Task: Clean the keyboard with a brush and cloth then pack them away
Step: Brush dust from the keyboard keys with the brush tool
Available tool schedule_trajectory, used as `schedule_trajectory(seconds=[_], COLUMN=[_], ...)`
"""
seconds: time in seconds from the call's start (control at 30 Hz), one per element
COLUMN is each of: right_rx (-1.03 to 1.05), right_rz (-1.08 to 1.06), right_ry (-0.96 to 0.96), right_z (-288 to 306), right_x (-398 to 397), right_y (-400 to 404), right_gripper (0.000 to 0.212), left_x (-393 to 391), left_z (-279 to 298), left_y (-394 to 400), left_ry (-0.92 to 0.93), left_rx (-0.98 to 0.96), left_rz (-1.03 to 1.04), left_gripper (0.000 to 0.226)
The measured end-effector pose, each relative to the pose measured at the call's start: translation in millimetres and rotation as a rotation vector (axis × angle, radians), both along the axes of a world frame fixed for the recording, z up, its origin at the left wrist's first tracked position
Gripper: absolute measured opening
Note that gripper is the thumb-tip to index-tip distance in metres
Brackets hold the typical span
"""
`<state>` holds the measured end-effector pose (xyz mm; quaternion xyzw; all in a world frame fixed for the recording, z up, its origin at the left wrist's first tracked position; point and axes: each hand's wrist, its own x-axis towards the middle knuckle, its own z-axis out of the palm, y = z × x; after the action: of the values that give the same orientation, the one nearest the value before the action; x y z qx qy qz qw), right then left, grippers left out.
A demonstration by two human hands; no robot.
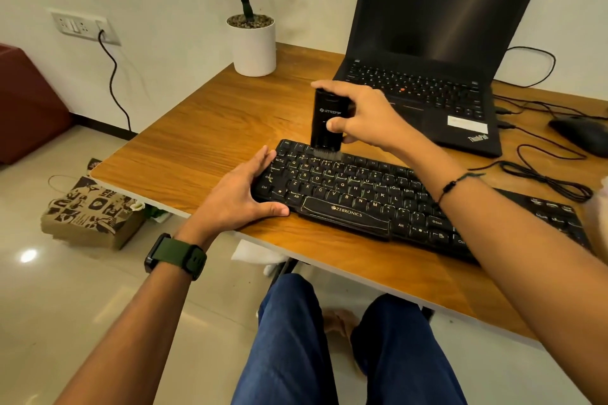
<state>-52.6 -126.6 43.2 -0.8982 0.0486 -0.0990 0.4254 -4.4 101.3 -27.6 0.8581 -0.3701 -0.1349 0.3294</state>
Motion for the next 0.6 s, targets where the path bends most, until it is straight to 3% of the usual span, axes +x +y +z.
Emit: schedule_trajectory(seconds=[0.3, 0.6], right_rx=[-0.015, -0.055], right_rz=[0.013, -0.016], right_ry=[-0.121, -0.008], right_z=[-7, 5], right_x=[32, -25], right_y=[37, -12], right_gripper=[0.066, 0.067], left_x=[0, -3], left_z=[0, 2], left_y=[0, 1], left_ry=[-0.011, 0.073], left_rx=[0.002, -0.046], left_rz=[0.017, 0.030], left_gripper=[0.110, 0.119])
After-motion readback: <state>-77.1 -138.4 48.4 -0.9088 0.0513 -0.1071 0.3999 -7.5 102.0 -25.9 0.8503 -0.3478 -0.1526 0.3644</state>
